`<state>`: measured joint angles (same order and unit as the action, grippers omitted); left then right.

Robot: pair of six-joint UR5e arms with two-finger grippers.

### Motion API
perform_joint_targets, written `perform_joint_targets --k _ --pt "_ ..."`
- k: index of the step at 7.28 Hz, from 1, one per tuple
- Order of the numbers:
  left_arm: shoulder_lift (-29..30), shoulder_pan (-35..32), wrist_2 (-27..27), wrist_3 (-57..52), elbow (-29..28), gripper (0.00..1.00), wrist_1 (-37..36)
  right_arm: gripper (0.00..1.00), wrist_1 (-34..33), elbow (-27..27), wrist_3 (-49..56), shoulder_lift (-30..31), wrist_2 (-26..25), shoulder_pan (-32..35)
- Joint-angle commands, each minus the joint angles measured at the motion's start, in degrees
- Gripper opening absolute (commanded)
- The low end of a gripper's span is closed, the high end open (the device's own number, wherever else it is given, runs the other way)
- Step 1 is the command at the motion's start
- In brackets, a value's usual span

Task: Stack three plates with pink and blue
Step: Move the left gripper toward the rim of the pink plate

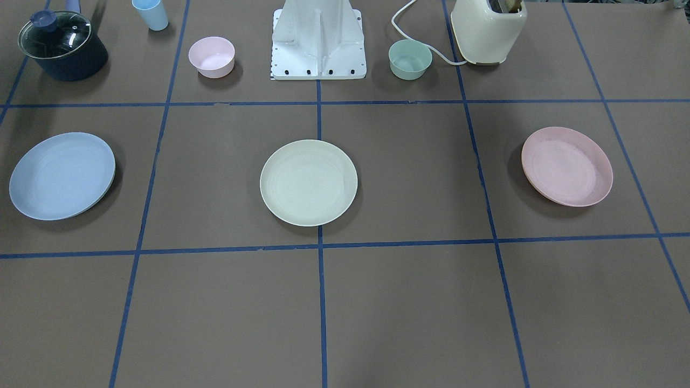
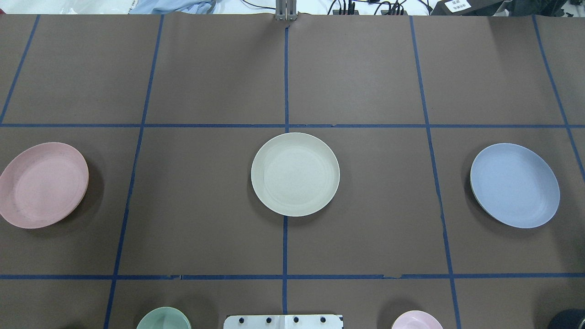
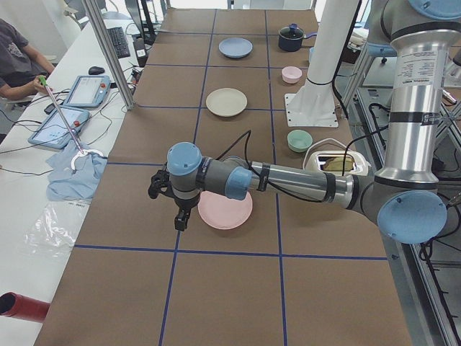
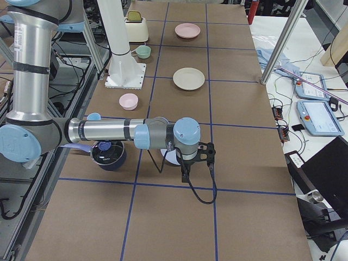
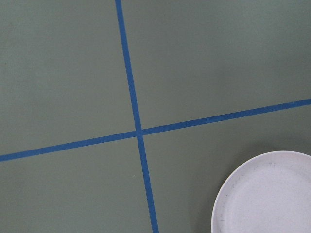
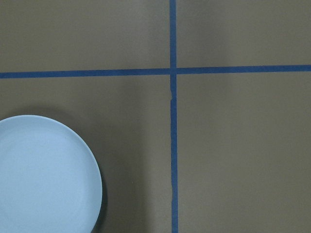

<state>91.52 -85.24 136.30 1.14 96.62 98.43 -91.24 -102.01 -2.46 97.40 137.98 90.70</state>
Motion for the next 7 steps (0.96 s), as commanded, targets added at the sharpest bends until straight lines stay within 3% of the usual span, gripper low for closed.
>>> perform_joint_targets --k 1,5,7 --pt "0.94 2.95 0.63 1.14 -4.12 1.0 6.49 1.0 0.19 1.11 -0.09 -0.28 3.77 0.0" --pt "-6.08 11.29 0.63 27.43 -10.73 1.0 32.56 1.0 3.71 1.73 0.0 -0.01 3.61 0.0" --pt "-6.53 18.85 0.19 33.3 -11.97 0.98 35.34 1.0 3.79 1.47 0.0 -0.19 3.61 0.0"
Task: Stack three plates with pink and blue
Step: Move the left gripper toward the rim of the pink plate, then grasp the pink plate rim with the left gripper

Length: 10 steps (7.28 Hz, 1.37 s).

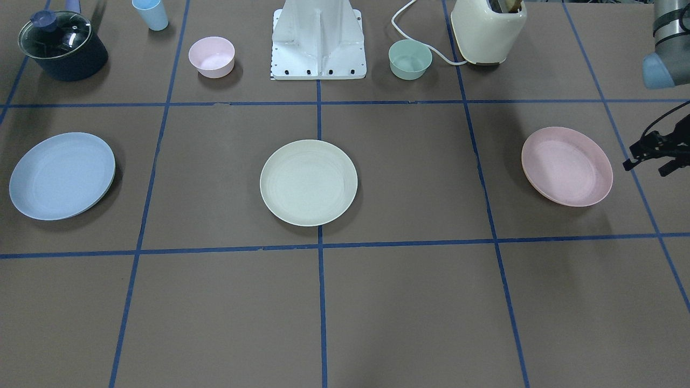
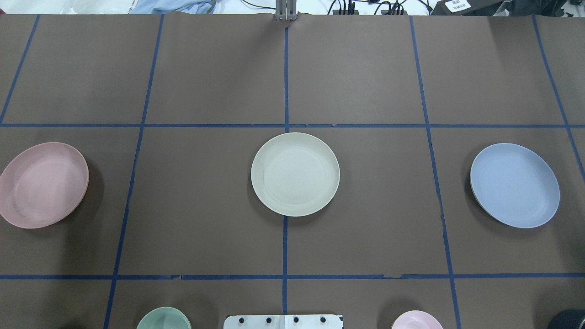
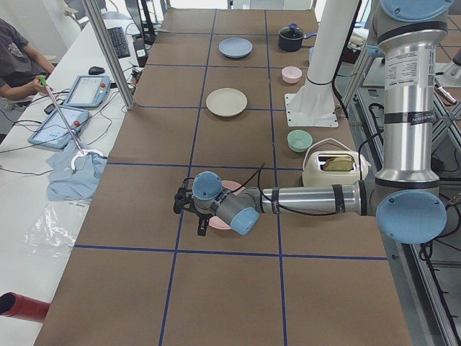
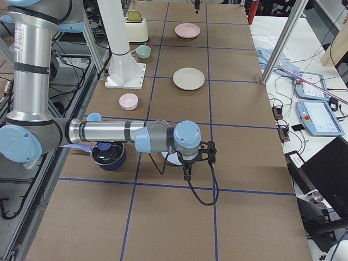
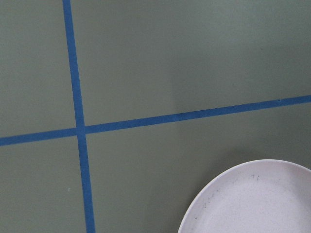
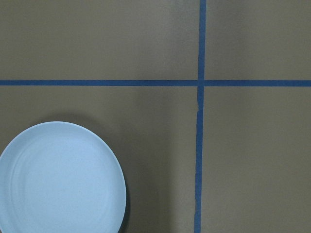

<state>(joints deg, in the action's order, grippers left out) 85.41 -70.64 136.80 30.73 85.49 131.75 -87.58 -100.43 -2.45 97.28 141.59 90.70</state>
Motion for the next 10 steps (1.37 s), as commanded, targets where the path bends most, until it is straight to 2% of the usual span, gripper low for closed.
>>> perform_joint_targets --k 1,5,6,8,10 --pt "-0.33 5.93 -0.39 3.98 -0.94 0.98 1.93 1.0 0.04 -0.11 -0.19 -0.08 0.17 0.0" --pt "-0.24 6.74 -0.57 3.19 -2.69 0.97 1.76 1.0 0.13 -0.55 -2.91 -0.34 0.26 0.0" --pt "-0.24 6.83 -0.57 3.19 -2.95 0.92 1.76 1.0 0.13 -0.55 -2.91 -0.34 0.35 0.0" --pt "-0.24 6.92 -0.66 3.19 -4.01 0.68 1.76 1.0 0.13 -0.55 -3.0 -0.34 0.35 0.0" --pt "-0.33 7.0 -0.74 3.11 -4.01 0.55 1.76 1.0 0.13 -0.55 -3.0 -0.51 0.35 0.0"
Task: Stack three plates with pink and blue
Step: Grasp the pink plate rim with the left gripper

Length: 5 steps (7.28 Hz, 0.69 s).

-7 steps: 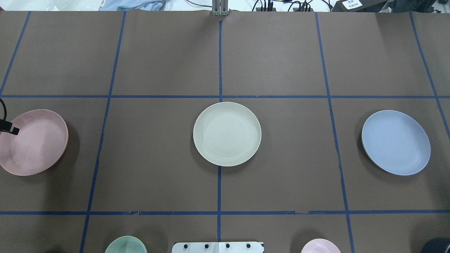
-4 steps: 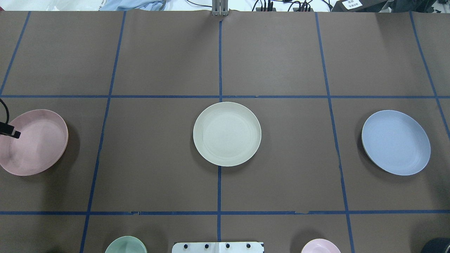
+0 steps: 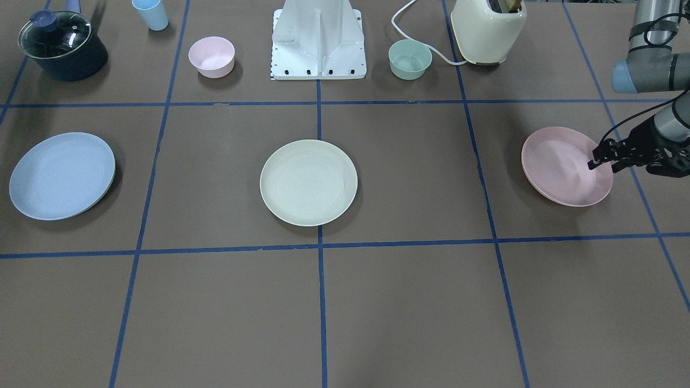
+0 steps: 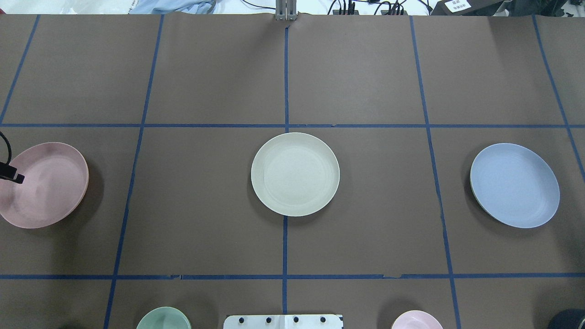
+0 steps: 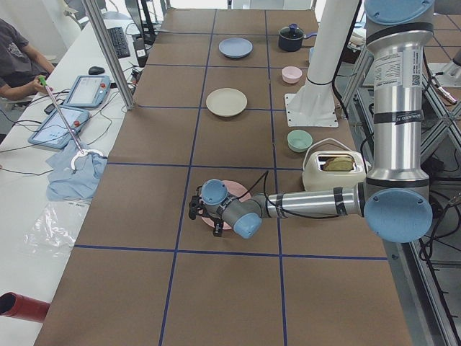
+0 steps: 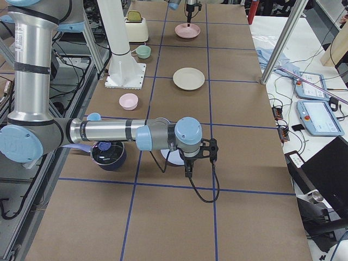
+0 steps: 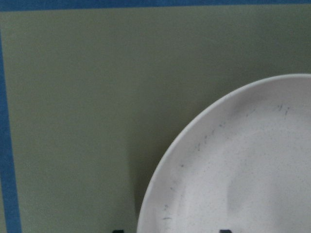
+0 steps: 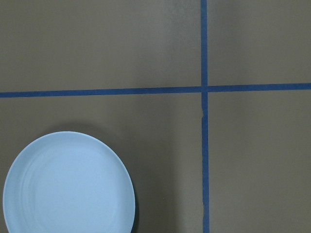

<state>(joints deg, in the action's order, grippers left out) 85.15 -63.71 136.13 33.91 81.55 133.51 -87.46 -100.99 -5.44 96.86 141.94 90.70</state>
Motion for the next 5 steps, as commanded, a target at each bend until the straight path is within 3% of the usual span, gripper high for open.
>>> perform_joint_targets --k 1,5 --pt "-0.16 0.07 -0.07 -0.07 -0.08 0.49 0.0 1.0 -0.08 0.09 -0.01 -0.26 0.0 0.0" --pt "-0.51 0.08 -1.99 -0.16 0.01 0.0 0.09 1.0 -0.08 0.09 -0.19 -0.53 0.0 0.0"
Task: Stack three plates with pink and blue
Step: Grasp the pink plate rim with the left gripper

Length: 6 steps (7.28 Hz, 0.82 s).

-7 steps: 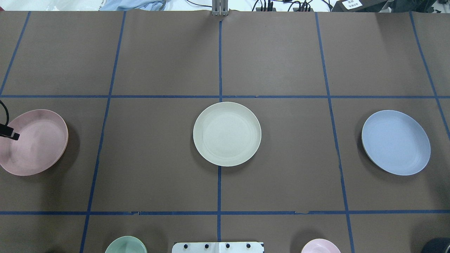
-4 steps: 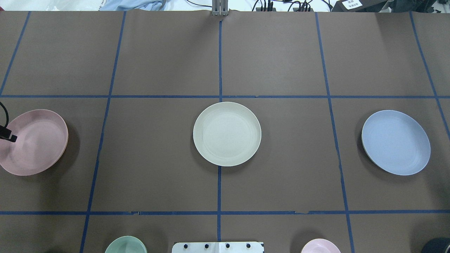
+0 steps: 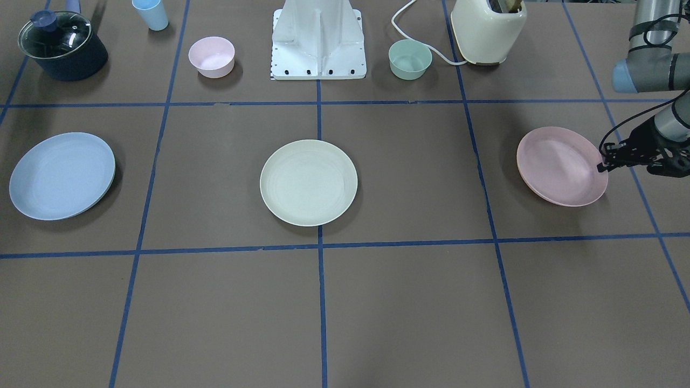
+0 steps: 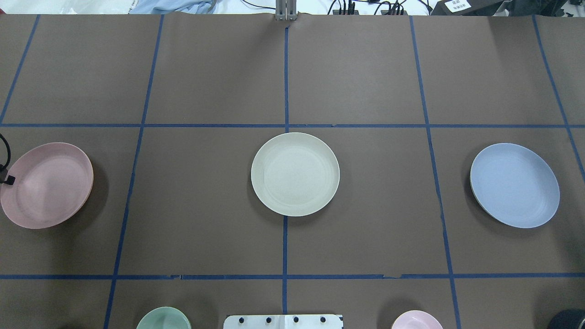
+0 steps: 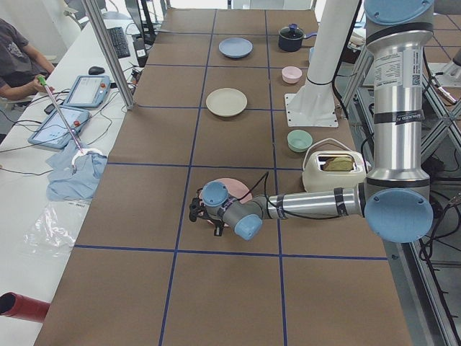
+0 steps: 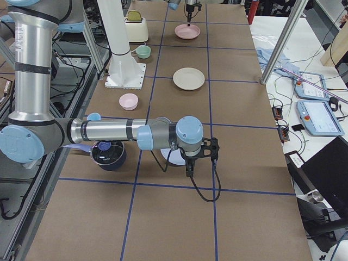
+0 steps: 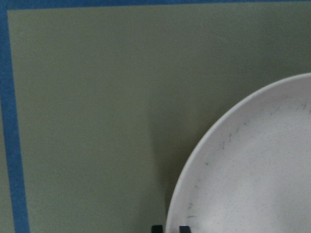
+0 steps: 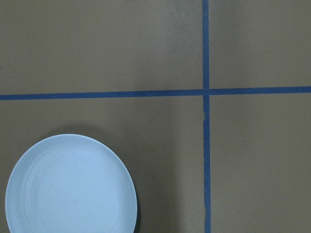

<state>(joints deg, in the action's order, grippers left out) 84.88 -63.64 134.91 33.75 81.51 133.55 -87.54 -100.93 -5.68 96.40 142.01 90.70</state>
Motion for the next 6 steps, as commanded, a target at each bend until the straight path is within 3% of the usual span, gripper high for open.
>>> perform_joint_targets --k 1,2,4,6 --pt "-1.02 -0.08 -0.88 0.17 0.75 0.0 0.13 1.0 0.0 0.03 0.05 0.01 0.02 0.0" --pt "-1.12 -0.69 0.17 0.17 2.76 0.0 0.05 1.0 0.0 0.11 0.05 -0.07 -0.07 0.0" --pt "-2.43 -3.75 9.62 0.52 6.72 0.0 -0.74 1.0 0.0 0.2 0.49 -0.69 -0.5 -0.78" --pt "0.97 -6.94 12.3 0.96 10.22 0.0 -9.47 1.0 2.44 0.64 0.41 -1.31 -2.86 -4.11"
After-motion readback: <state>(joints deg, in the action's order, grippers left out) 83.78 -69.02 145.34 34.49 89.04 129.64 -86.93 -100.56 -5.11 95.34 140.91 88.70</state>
